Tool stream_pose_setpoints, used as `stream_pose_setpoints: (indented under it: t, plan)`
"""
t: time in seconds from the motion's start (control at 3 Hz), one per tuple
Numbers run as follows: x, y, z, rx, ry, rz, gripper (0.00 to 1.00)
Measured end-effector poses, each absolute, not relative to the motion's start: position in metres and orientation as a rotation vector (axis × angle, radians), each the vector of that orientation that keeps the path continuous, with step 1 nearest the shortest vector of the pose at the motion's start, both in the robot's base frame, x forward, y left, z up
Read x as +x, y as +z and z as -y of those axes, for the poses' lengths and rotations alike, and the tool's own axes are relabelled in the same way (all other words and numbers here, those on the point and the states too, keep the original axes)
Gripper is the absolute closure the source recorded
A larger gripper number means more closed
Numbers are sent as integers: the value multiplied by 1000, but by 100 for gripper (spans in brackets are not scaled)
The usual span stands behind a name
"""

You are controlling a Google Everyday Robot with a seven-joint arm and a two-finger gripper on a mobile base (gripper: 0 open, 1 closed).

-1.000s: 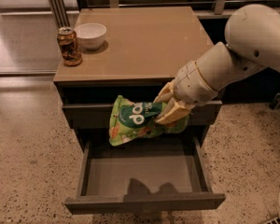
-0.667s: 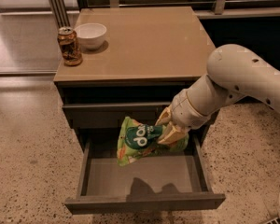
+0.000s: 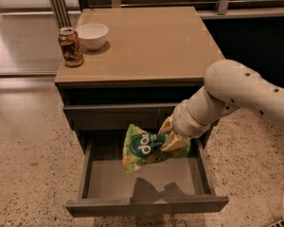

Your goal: Place green rice chip bag into middle drawer

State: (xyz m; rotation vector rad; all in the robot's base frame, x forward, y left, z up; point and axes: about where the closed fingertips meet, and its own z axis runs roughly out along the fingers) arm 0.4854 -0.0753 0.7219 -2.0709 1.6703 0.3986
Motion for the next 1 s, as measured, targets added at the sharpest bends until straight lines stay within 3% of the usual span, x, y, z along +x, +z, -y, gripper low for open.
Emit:
stream_pose_setpoints:
  t: [1.0]
  plan:
    - [529,516,95,-1968,373,-1700,100]
